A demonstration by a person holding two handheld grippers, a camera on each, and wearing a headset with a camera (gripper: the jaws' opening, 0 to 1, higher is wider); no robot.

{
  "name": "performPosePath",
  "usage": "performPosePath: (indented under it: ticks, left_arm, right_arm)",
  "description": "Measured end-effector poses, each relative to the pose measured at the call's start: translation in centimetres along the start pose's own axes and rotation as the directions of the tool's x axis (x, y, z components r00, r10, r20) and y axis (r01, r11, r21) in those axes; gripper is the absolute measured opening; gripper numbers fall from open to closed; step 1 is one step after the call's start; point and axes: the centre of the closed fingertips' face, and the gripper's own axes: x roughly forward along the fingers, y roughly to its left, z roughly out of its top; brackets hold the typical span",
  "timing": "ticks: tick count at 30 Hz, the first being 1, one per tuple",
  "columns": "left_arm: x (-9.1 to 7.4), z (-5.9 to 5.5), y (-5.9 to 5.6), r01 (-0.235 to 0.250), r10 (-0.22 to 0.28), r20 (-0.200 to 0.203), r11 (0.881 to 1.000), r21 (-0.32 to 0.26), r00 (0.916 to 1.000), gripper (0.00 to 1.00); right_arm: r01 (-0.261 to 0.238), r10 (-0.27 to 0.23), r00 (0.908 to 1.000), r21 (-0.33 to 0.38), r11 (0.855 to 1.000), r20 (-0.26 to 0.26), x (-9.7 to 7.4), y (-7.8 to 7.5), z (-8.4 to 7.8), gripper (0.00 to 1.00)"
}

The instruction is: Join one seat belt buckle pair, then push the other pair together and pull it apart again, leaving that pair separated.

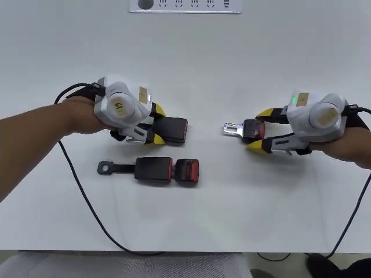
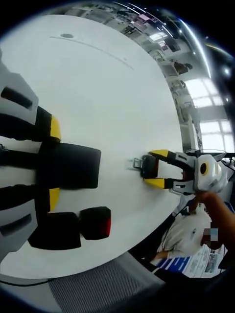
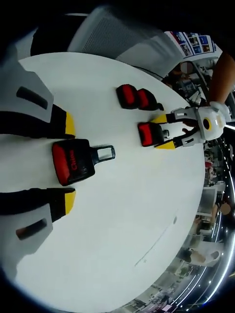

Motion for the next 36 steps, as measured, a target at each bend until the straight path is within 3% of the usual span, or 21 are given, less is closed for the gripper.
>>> performPosePath:
  ticks: [5,21,36]
  left_arm:
    - [0.1,0.0,0.1,-0.010,0.010,0.018,1.000,-0.013,0.9998,0.34]
    - [0.2,0.2,0.3,-0.015,0.015,-0.014,0.999,-0.039,0.9998,0.34]
    - [0.2,0.1,0.5,-0.021,0.018,-0.044,0.997,-0.068,0.9989,0.34]
  right_arm:
    - [-0.007,0.006,0.9997,-0.047,0.999,-0.022,0.0,0.1,-0.1,0.35]
    - [-0.025,0.021,0.9976,-0.055,0.998,-0.067,0.7,-0.3,-0.3,0.35]
    - [-0.055,0.052,0.9981,-0.079,0.995,-0.033,3.4,1.0,2.5,0.35]
